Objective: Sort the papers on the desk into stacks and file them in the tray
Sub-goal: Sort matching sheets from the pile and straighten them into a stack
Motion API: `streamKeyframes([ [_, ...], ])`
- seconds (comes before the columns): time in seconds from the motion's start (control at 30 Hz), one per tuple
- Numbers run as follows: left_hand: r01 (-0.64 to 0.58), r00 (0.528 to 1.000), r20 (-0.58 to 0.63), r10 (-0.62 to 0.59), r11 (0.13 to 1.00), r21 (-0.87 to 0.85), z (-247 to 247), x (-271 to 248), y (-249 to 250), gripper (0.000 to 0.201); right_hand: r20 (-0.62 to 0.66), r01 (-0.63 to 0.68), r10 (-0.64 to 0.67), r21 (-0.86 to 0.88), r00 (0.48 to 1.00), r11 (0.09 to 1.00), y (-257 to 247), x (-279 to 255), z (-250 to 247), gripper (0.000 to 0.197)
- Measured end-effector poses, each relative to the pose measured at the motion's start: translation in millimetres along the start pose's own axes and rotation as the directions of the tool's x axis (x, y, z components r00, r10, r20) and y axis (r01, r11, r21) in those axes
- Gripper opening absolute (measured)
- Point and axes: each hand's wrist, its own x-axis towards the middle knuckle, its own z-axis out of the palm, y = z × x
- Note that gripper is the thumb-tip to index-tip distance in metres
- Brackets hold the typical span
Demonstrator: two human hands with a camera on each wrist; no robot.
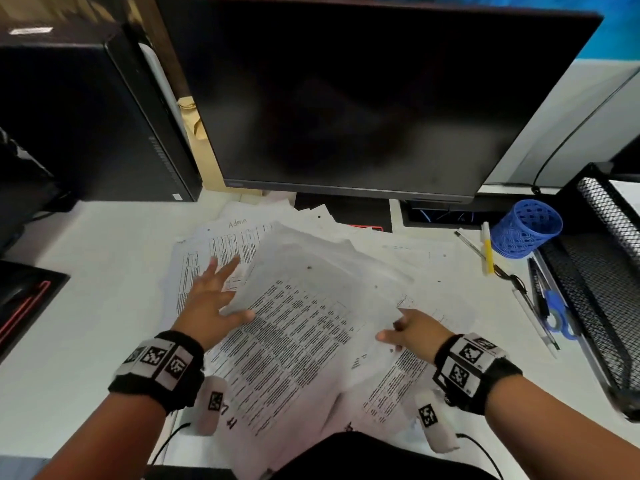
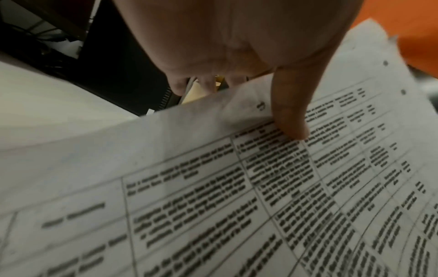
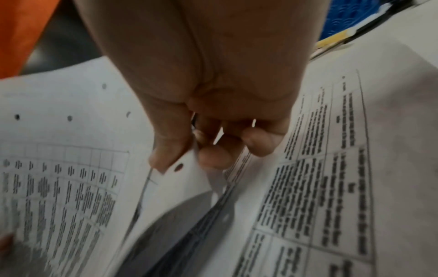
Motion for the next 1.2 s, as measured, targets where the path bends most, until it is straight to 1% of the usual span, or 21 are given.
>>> streamKeyframes([
  [0.03, 0.009, 0.998, 0.055, -0.011, 0.999, 0.032, -0.8, -0.8, 2.0, 0.036, 0.005, -0.023, 0.023, -0.005, 1.0, 1.0, 1.6, 2.7, 2.5, 0.043],
  [0.07, 0.054, 0.993, 0.106, -0.057, 0.998, 0.031, -1.3, -2.6, 3.4, 0.043, 0.006, -0.029, 0.029, -0.025, 1.0, 0.999, 3.5, 5.1, 3.4, 0.048],
  [0.1, 0.1, 0.986, 0.133, -0.1, 0.995, 0.005, -0.4, -4.4, 3.1, 0.043, 0.007, -0.013, 0.013, -0.067, 1.0, 0.998, 5.1, 7.4, 2.6, 0.045],
  [0.17, 0.121, 0.987, 0.116, -0.114, 0.991, -0.053, 4.7, -7.8, -2.1, 0.02, 0.013, 0.039, -0.038, -0.096, 0.999, 0.995, 6.9, 11.2, -3.0, 0.038],
  [0.2, 0.112, 0.99, 0.094, -0.106, 0.991, -0.069, 5.6, -10.6, -4.1, 0.011, -0.003, 0.055, -0.055, -0.039, 0.999, 0.998, 7.2, 13.4, -6.0, 0.039],
  [0.23, 0.102, 0.992, 0.077, -0.096, 0.991, -0.085, 6.8, -12.6, -8.5, 0.022, -0.043, 0.06, -0.056, 0.081, 0.997, 0.995, 9.0, 16.3, -8.9, 0.041],
  [0.3, 0.112, 0.992, 0.073, -0.102, 0.982, -0.155, 8.0, -18.4, -11.5, 0.039, -0.195, 0.014, 0.065, 0.377, 0.979, 0.926, 9.3, 22.0, -12.6, 0.041],
  [0.37, 0.105, 0.992, 0.095, -0.087, 0.973, -0.205, 10.5, -22.1, -16.1, 0.052, -0.261, -0.035, 0.19, 0.5, 0.947, 0.865, 4.4, 26.2, -10.7, 0.026],
  [0.43, 0.1, 0.991, 0.109, -0.072, 0.955, -0.279, 12.8, -25.2, -19.1, 0.057, -0.197, -0.079, 0.188, 0.459, 0.962, 0.885, -2.5, 31.7, 0.6, 0.024],
  [0.5, 0.108, 0.991, 0.1, -0.084, 0.955, -0.275, 15.5, -26.6, -17.7, 0.057, -0.161, -0.08, 0.128, 0.277, 0.979, 0.958, -10.7, 35.6, 13.8, 0.019],
  [0.57, 0.118, 0.992, 0.071, -0.106, 0.972, -0.203, 16.7, -27.7, -12.0, 0.049, -0.193, -0.04, 0.071, 0.163, 0.979, 0.986, -15.0, 37.7, 21.8, 0.022],
  [0.63, 0.133, 0.991, 0.005, -0.135, 0.968, -0.215, 13.2, -28.5, -3.9, 0.042, -0.227, -0.003, 0.034, 0.14, 0.973, 0.99, -17.1, 33.3, 18.8, 0.022],
  [0.73, 0.16, 0.98, -0.074, -0.185, 0.952, -0.262, 5.1, -25.8, -4.2, 0.056, -0.267, 0.038, -0.014, 0.087, 0.964, 0.995, -13.8, 25.3, 2.3, 0.026],
  [0.83, 0.115, 0.985, -0.121, -0.125, 0.99, -0.086, -4.9, -21.4, -2.3, 0.021, -0.254, 0.078, -0.056, 0.079, 0.966, 0.994, -18.8, 11.7, -17.4, 0.023],
  [0.9, 0.011, 0.991, -0.13, -0.021, 0.997, -0.076, -7.8, -15.9, -0.2, 0.011, -0.204, 0.121, -0.106, 0.061, 0.973, 0.991, -26.4, 4.0, -27.2, 0.033],
  [0.93, 0.001, 0.994, -0.104, -0.012, 0.995, -0.102, -8.1, -13.3, 3.4, 0.013, -0.188, 0.144, -0.128, 0.075, 0.974, 0.987, -31.5, 0.6, -30.5, 0.037],
  [0.97, 0.03, 0.997, -0.066, -0.037, 0.994, -0.105, -6.9, -11.3, 8.2, 0.022, -0.183, 0.165, -0.147, 0.089, 0.972, 0.982, -36.8, -2.4, -32.3, 0.039],
  [1.03, 0.133, 0.991, 0.007, -0.133, 0.988, -0.081, -2.4, -6.0, 15.8, 0.038, -0.185, 0.183, -0.167, 0.076, 0.969, 0.98, -44.6, -5.7, -35.0, 0.039],
  [1.07, 0.169, 0.986, 0.017, -0.169, 0.983, -0.075, -0.4, -3.9, 19.4, 0.039, -0.199, 0.199, -0.181, 0.077, 0.963, 0.977, -47.0, -5.8, -36.1, 0.039],
  [1.13, 0.199, 0.978, -0.033, -0.205, 0.971, -0.13, 5.0, -0.7, 21.1, 0.037, -0.245, 0.24, -0.201, 0.14, 0.948, 0.961, -47.2, -6.4, -36.9, 0.034],
  [1.2, 0.244, 0.956, -0.106, -0.274, 0.941, -0.236, 7.8, 2.6, 14.4, 0.04, -0.292, 0.251, -0.181, 0.224, 0.939, 0.942, -41.2, -4.8, -34.2, 0.015],
])
